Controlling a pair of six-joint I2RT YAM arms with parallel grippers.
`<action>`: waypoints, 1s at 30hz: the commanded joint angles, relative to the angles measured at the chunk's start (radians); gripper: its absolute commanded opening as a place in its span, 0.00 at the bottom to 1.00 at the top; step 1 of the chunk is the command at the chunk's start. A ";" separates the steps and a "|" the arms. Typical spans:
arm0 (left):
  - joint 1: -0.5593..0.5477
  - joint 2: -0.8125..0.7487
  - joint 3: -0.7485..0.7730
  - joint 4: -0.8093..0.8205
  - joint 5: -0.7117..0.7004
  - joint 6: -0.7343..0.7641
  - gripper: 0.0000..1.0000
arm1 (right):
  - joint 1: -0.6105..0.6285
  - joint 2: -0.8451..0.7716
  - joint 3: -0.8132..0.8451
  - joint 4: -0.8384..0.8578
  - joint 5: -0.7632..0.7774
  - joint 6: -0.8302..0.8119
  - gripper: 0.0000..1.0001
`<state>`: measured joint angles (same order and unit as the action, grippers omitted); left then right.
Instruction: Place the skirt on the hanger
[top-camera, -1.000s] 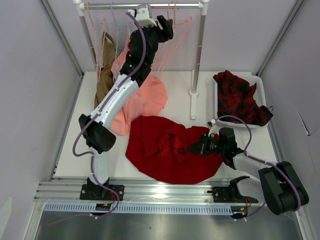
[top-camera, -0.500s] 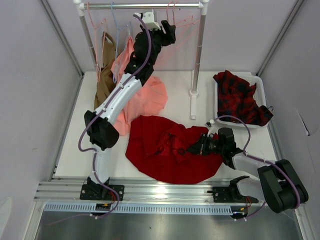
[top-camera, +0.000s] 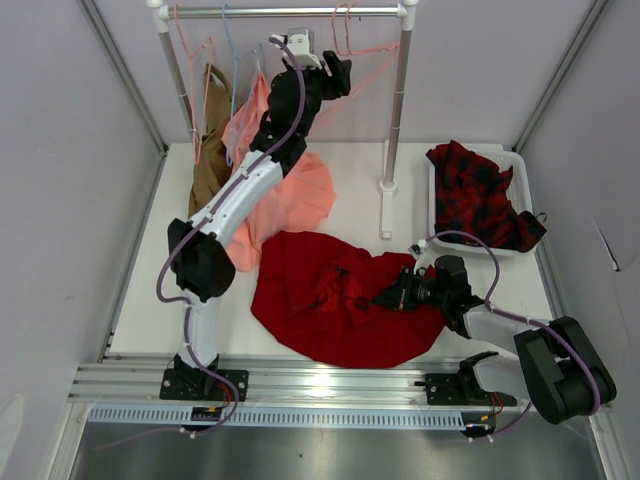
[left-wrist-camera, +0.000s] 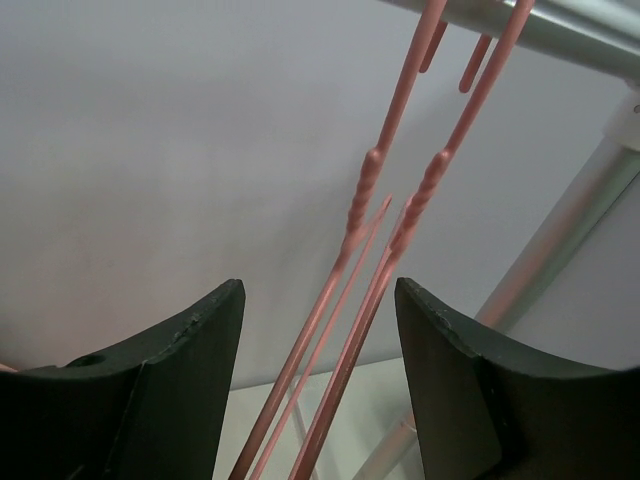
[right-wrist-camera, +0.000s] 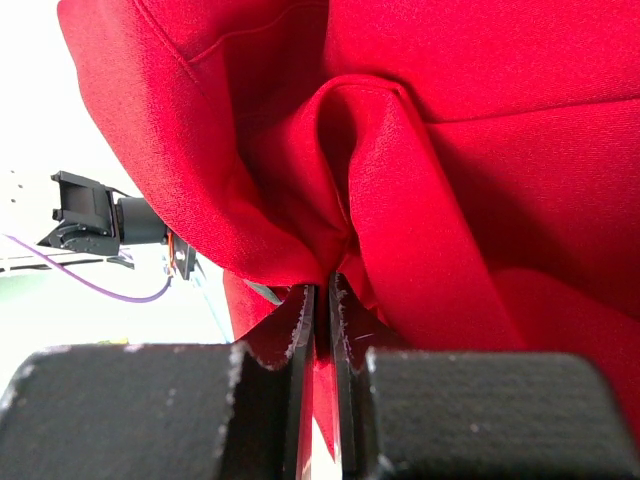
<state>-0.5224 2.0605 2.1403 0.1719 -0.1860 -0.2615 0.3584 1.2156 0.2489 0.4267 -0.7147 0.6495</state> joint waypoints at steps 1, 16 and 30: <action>0.013 -0.083 -0.016 0.093 0.028 -0.008 0.67 | 0.008 0.004 0.021 0.038 0.000 -0.027 0.00; 0.032 -0.109 -0.051 0.123 0.037 -0.031 0.67 | 0.016 0.004 0.021 0.032 0.006 -0.033 0.00; 0.032 0.020 0.124 -0.051 0.020 -0.031 0.65 | 0.019 0.002 0.023 0.026 0.008 -0.033 0.00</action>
<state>-0.4995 2.0556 2.2223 0.1516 -0.1547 -0.2806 0.3683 1.2175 0.2489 0.4259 -0.7132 0.6426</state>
